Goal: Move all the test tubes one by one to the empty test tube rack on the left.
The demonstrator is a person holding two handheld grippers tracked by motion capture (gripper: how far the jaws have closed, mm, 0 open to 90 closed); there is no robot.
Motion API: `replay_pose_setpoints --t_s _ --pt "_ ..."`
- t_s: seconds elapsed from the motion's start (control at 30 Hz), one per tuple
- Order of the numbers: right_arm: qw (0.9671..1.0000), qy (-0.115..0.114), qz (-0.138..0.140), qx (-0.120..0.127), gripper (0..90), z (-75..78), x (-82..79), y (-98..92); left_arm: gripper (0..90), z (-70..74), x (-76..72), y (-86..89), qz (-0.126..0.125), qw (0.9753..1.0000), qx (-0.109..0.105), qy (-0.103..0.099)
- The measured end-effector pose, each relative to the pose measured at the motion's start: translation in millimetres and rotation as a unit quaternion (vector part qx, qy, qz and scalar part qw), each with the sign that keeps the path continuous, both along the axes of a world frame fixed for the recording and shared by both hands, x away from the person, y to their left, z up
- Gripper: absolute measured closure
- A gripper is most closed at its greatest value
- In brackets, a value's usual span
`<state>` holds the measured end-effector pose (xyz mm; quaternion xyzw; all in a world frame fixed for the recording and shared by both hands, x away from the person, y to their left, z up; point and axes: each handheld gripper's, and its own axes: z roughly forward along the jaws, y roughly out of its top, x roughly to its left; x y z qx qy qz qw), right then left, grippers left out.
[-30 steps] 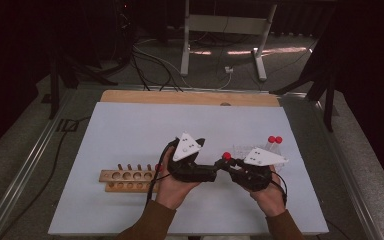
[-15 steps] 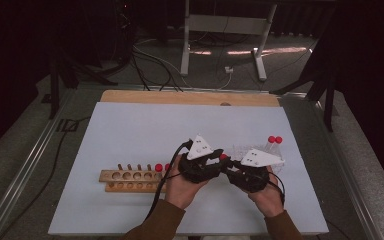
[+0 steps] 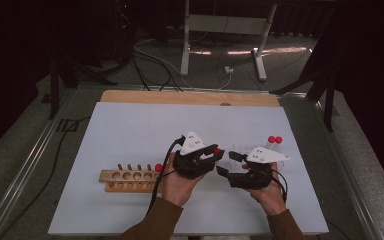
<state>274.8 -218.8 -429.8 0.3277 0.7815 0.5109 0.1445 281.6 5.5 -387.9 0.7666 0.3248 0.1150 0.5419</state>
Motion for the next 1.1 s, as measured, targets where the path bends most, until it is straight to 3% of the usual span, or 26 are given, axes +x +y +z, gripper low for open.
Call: replay_pose_setpoints --t_s 0.2,0.4,0.83,1.1 --pt "0.9996 0.001 -0.024 0.011 8.4 -0.2 3.7 -11.2 71.2 4.7 2.2 10.7 0.009 0.9999 -0.013 0.001" --pt "0.9995 -0.001 -0.031 0.010 1.1 -0.6 5.1 -20.1 71.2 8.8 3.8 20.6 0.015 0.9997 -0.017 0.001" --pt "0.9982 -0.012 -0.057 0.015 0.0 3.5 5.0 -39.9 71.2 18.9 7.6 48.3 0.042 0.9985 -0.036 -0.003" --pt "0.9970 -0.017 -0.072 0.020 0.0 5.8 5.3 -54.1 71.2 23.2 7.6 67.1 0.062 0.9976 -0.027 -0.013"
